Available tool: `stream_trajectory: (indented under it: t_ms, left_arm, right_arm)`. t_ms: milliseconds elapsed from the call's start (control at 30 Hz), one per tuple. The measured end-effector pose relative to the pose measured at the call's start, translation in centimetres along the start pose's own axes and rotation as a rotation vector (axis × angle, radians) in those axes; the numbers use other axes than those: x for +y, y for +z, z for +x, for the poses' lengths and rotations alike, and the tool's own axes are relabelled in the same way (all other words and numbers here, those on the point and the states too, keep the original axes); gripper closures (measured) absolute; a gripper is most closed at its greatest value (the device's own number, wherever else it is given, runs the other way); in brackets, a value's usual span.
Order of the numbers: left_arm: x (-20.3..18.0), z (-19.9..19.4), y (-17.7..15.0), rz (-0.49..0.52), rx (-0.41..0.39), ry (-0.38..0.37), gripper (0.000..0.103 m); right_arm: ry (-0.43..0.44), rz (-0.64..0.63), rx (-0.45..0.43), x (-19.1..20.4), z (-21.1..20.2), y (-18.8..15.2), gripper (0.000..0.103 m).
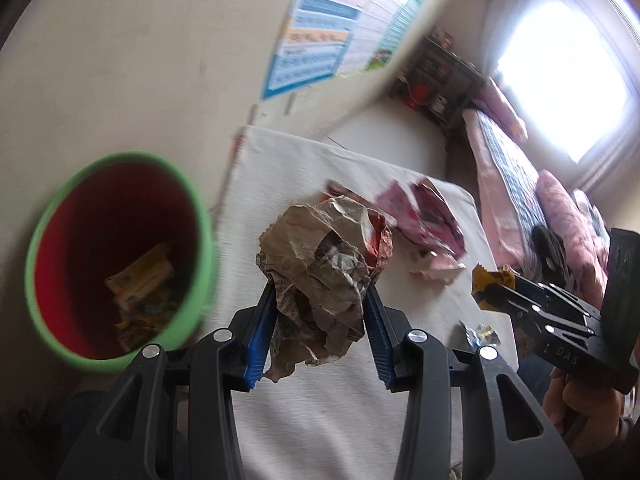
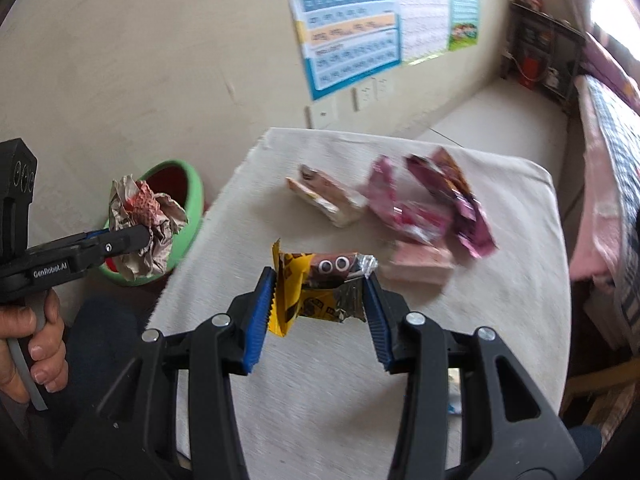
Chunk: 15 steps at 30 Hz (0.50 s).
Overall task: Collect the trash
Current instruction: 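Carry the paper ball and yellow wrapper over the red bin with both tools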
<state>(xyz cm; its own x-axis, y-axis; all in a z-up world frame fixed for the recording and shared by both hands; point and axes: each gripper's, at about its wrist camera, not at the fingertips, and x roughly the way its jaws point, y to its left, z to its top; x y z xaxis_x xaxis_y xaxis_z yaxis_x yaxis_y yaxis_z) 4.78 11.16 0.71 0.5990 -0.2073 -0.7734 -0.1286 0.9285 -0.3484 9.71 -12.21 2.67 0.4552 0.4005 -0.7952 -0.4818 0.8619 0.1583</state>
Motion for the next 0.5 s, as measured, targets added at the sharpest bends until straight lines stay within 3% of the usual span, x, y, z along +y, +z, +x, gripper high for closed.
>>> stream_trajectory:
  t_ms: [500]
  left_arm:
    - [8.8, -4.3, 0.9, -0.117, -0.088, 0.094, 0.063]
  right_arm:
    - [0.115, -0.133, 0.001, 10.6, 3.2, 3.9, 0.060]
